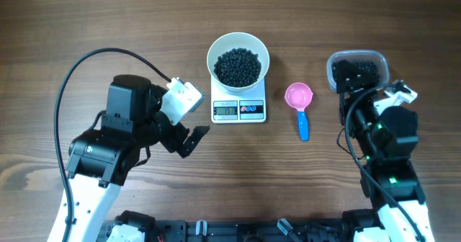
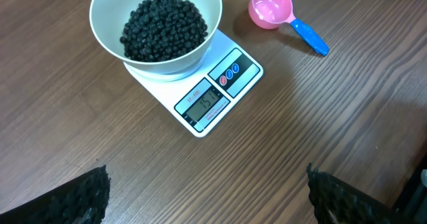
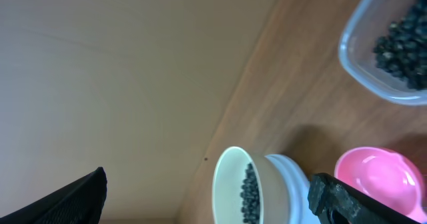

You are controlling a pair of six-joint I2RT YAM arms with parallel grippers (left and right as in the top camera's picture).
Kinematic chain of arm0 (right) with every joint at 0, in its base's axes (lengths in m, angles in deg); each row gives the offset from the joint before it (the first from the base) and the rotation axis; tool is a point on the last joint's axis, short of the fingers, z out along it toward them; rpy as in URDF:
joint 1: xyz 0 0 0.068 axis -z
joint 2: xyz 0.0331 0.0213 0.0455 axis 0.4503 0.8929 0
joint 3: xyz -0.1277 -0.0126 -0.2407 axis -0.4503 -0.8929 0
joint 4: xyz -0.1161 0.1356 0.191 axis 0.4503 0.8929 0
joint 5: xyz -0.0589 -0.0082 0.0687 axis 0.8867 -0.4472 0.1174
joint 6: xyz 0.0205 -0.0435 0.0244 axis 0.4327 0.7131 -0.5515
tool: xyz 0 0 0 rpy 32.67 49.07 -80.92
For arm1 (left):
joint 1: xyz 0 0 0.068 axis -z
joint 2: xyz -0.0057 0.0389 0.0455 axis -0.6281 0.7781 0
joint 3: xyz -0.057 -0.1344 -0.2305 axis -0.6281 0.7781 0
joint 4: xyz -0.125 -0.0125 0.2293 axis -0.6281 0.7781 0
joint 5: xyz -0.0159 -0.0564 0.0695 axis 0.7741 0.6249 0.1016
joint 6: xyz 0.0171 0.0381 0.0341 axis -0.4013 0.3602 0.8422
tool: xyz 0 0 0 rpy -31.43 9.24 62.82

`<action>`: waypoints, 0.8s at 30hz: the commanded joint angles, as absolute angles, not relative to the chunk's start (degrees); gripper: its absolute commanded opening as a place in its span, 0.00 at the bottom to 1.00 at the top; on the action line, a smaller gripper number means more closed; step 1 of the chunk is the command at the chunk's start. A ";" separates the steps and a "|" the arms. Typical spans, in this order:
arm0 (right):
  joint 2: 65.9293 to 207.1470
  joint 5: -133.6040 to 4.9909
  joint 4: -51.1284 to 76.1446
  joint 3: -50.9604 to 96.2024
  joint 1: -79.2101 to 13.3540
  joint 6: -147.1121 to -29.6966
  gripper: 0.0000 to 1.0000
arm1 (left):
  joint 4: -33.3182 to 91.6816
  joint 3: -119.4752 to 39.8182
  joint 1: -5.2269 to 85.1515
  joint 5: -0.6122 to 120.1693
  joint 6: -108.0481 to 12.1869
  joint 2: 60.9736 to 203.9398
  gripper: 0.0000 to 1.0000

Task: Scoop item into bowl and weigh 150g on scale
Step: 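Regrasp the pink scoop by its blue handle with the right gripper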

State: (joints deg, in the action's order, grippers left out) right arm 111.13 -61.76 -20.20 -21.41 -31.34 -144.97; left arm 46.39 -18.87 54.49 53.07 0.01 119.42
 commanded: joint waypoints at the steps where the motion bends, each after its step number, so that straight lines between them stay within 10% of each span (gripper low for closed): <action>1: 115.83 -60.54 -20.22 -21.10 -31.37 -153.78 1.00 | 46.31 -19.76 54.07 53.57 -0.32 119.33 1.00; 7: 127.26 -67.75 -19.92 -21.10 -31.37 -157.93 1.00 | 46.31 -19.76 54.07 53.57 -0.32 119.33 1.00; 11: 134.76 -78.33 -19.65 -21.10 -31.37 -130.74 0.99 | 46.28 -19.76 54.07 53.57 -0.32 119.33 1.00; 17: 134.98 -71.62 -9.45 -21.10 -31.30 -118.48 0.79 | 46.31 -19.76 54.07 53.57 -0.32 119.33 1.00; 24: 138.93 -70.59 -9.71 -21.10 -31.32 -106.57 0.77 | 46.31 -19.76 54.05 53.57 -0.32 119.33 1.00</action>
State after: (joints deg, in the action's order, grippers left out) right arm 136.94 -71.36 -9.56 -21.39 -31.34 -111.68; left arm 46.37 -18.87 54.46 53.07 0.01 119.42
